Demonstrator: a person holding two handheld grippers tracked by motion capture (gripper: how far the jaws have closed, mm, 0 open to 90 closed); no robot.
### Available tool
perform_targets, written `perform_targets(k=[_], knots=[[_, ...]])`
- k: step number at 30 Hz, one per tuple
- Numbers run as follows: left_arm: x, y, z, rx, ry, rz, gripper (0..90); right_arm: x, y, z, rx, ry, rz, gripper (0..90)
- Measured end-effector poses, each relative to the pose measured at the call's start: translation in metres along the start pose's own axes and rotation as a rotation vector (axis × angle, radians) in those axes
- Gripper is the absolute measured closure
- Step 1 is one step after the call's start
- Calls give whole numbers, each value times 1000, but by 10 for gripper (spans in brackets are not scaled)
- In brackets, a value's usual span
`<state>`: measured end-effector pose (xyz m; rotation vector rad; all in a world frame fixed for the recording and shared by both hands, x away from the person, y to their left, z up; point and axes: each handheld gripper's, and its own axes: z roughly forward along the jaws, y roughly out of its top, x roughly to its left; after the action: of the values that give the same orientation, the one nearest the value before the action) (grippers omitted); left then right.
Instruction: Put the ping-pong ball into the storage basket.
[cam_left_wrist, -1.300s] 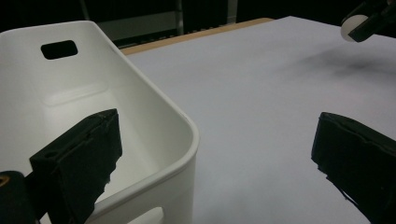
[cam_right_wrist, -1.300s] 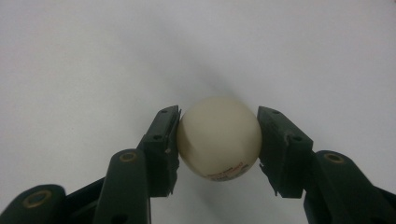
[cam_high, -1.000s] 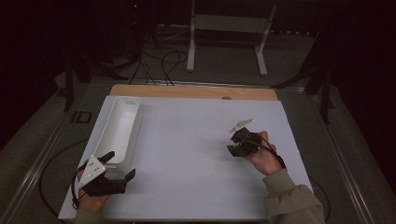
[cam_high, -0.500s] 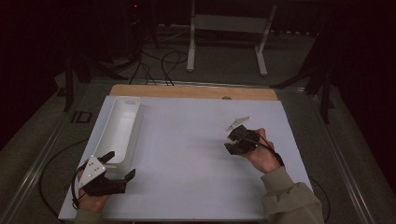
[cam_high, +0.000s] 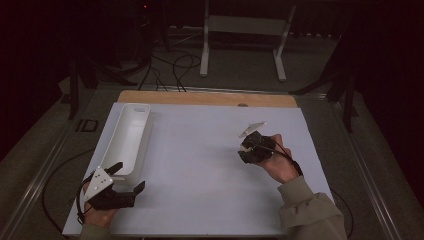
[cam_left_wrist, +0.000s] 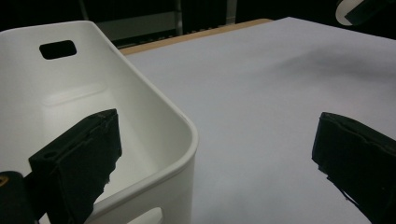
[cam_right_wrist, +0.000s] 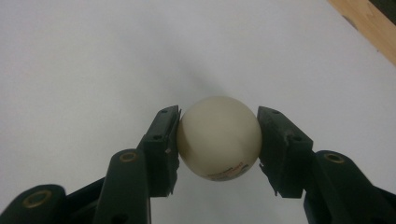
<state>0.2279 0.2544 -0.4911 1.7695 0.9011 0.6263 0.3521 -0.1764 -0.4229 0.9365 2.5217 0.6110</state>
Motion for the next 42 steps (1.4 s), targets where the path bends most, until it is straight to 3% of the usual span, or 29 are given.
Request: perform_targets(k=[42], knots=[[0, 0, 0, 0, 1, 1, 21, 4, 34, -19, -36, -9, -37, 503]])
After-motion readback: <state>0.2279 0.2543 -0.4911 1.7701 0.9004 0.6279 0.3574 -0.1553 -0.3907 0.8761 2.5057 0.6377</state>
